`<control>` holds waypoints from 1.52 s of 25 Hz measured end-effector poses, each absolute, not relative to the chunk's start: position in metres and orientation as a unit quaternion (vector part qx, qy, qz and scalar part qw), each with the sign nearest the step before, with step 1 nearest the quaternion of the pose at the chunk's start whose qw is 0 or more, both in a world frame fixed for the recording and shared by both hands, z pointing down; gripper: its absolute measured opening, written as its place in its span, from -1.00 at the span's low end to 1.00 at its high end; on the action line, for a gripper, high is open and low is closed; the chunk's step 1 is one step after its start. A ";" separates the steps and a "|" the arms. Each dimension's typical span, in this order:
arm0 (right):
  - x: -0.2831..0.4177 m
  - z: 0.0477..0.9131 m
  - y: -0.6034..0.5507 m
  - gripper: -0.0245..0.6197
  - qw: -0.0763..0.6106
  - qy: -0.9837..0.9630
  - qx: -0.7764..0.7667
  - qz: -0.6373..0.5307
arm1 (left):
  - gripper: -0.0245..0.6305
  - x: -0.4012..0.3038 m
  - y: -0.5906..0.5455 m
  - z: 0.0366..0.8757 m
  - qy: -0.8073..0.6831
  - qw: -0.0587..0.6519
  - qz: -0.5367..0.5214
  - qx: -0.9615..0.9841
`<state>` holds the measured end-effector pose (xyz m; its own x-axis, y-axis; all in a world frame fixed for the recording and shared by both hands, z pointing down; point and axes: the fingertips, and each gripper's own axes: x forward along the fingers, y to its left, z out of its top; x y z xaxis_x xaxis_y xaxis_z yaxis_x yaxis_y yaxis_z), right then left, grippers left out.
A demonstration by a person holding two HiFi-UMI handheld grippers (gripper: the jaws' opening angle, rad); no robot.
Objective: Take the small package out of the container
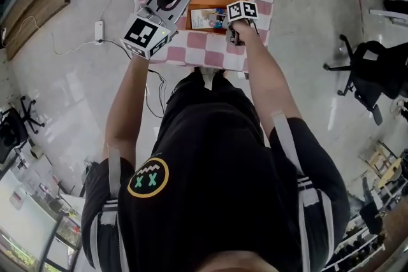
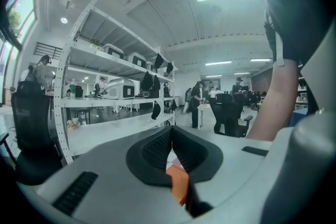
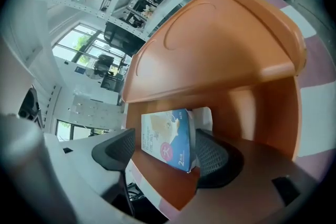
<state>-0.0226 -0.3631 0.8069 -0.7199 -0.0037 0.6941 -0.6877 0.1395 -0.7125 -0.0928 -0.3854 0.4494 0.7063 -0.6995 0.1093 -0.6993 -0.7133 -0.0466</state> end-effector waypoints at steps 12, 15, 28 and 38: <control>-0.021 0.816 -0.360 -0.59 0.304 -0.705 0.228 0.599 | -0.86 -0.090 -0.391 0.452 0.380 -0.003 -0.064 -0.923; -0.016 0.815 -0.363 -0.77 0.291 -0.709 0.232 0.599 | -0.86 -0.089 -0.392 0.452 0.380 -0.003 -0.065 -0.923; -0.031 0.756 -0.357 -0.86 0.224 -0.779 0.151 0.566 | -0.86 -0.078 -0.388 0.448 0.375 0.001 -0.058 -0.925; -0.033 0.690 -0.367 -0.86 0.202 -0.848 0.163 0.463 | -0.86 -0.073 -0.376 0.436 0.369 0.013 -0.049 -0.928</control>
